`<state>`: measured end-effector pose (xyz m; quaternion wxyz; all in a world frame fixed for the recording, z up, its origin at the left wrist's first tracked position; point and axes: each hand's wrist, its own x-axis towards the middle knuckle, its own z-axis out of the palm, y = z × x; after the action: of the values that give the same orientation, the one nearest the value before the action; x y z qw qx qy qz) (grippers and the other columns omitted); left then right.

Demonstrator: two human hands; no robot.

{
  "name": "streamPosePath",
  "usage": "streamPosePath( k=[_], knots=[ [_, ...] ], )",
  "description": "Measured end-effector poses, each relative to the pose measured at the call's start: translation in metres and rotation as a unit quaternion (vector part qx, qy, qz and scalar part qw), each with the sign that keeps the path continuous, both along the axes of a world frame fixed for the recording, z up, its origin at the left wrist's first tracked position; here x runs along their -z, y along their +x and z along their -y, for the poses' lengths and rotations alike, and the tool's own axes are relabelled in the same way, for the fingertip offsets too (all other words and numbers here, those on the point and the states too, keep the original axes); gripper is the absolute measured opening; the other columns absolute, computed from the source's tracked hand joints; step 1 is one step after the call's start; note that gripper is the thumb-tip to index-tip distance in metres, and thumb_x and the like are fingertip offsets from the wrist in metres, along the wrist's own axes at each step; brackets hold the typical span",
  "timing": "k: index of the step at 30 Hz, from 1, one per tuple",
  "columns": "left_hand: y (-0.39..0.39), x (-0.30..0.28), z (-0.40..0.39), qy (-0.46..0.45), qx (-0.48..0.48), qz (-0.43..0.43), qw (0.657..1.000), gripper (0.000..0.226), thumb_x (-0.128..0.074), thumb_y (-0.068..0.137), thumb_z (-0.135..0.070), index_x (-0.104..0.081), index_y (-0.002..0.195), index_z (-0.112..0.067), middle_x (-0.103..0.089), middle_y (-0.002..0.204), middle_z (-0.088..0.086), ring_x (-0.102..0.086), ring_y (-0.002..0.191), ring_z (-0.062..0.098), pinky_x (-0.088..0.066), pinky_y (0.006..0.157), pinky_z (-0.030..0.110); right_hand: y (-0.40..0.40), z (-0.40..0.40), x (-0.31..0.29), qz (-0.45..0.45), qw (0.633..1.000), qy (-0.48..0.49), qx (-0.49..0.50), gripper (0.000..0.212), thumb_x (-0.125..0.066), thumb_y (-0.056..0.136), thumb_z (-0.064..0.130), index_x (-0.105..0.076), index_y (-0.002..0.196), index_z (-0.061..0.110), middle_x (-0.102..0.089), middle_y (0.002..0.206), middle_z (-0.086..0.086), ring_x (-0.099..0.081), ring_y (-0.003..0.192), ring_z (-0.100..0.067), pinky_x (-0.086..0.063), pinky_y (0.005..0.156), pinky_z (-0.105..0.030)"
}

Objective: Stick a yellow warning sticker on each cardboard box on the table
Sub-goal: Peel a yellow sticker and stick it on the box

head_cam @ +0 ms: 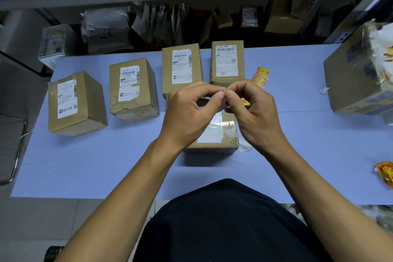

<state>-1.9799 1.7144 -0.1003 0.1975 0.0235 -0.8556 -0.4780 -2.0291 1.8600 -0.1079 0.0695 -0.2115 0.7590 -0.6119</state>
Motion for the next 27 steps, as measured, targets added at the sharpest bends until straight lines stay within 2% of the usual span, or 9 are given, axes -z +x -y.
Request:
streamPosePath(
  k=[5,7,10,13,16,21,25,27],
  knots=[
    [0.001,-0.001,-0.004,-0.051,-0.002,-0.037,0.998,0.012,-0.068,0.092,-0.008,-0.078,0.096,-0.005,-0.076,0.088,0.003,-0.069,0.08,0.009,-0.054,0.072,0.017,0.002,0.001,0.0,-0.029,0.999,-0.001,0.024,0.009,-0.06,0.097,0.008,-0.061,0.089,0.012,-0.061,0.075,0.015,-0.063,0.071,-0.001,-0.05,0.068,-0.016],
    [0.001,0.0,-0.005,-0.054,0.001,-0.043,0.998,0.011,-0.068,0.092,-0.007,-0.078,0.096,-0.005,-0.075,0.088,0.003,-0.068,0.08,0.008,-0.055,0.073,0.017,0.002,0.002,0.0,-0.035,0.999,0.007,0.031,0.01,-0.061,0.096,0.007,-0.061,0.088,0.012,-0.06,0.074,0.016,-0.06,0.07,0.0,-0.047,0.068,-0.014],
    [0.0,0.004,-0.004,-0.033,0.001,-0.036,0.999,0.012,-0.067,0.093,-0.009,-0.078,0.096,-0.005,-0.075,0.088,0.003,-0.069,0.082,0.01,-0.056,0.074,0.022,0.002,0.003,0.001,-0.033,0.999,0.015,0.039,0.009,-0.061,0.096,0.01,-0.061,0.088,0.012,-0.059,0.075,0.014,-0.058,0.07,-0.004,-0.047,0.067,-0.019],
    [0.0,0.007,-0.003,0.024,-0.002,-0.011,1.0,0.013,-0.067,0.093,-0.011,-0.078,0.099,-0.006,-0.075,0.091,0.003,-0.071,0.087,0.013,-0.059,0.077,0.032,0.003,0.004,0.004,-0.045,0.997,0.035,0.054,0.009,-0.062,0.096,0.013,-0.061,0.087,0.015,-0.061,0.075,0.007,-0.061,0.072,-0.015,-0.053,0.066,-0.032],
    [0.0,0.011,-0.004,0.058,-0.003,0.014,0.998,0.014,-0.067,0.093,-0.013,-0.078,0.1,-0.007,-0.076,0.094,0.002,-0.072,0.09,0.017,-0.06,0.078,0.041,0.003,0.005,0.008,-0.054,0.995,0.048,0.067,0.01,-0.062,0.095,0.015,-0.06,0.086,0.016,-0.061,0.075,0.004,-0.061,0.073,-0.02,-0.053,0.069,-0.041],
    [0.001,0.015,-0.01,0.089,-0.014,0.029,0.995,0.015,-0.065,0.094,-0.016,-0.077,0.098,-0.009,-0.076,0.093,0.001,-0.072,0.09,0.018,-0.06,0.079,0.042,0.005,0.007,0.013,-0.049,0.993,0.062,0.09,0.011,-0.058,0.093,0.023,-0.056,0.083,0.019,-0.057,0.074,0.011,-0.055,0.072,-0.013,-0.051,0.069,-0.043],
    [-0.003,0.02,-0.017,0.224,-0.051,0.082,0.97,0.012,-0.064,0.092,-0.017,-0.075,0.087,-0.015,-0.076,0.086,0.004,-0.074,0.087,0.027,-0.06,0.083,0.049,0.003,0.01,0.014,-0.044,0.991,0.087,0.091,0.013,-0.056,0.092,0.022,-0.053,0.08,0.02,-0.057,0.074,0.011,-0.055,0.071,-0.013,-0.05,0.066,-0.041],
    [-0.006,0.025,-0.016,0.279,-0.07,0.109,0.951,0.013,-0.062,0.092,-0.016,-0.073,0.083,-0.016,-0.075,0.085,0.007,-0.073,0.087,0.029,-0.061,0.082,0.046,-0.001,0.01,0.019,-0.022,0.99,0.1,0.095,0.013,-0.055,0.09,0.018,-0.052,0.078,0.02,-0.06,0.074,0.008,-0.056,0.071,-0.015,-0.047,0.064,-0.039]
  ],
)
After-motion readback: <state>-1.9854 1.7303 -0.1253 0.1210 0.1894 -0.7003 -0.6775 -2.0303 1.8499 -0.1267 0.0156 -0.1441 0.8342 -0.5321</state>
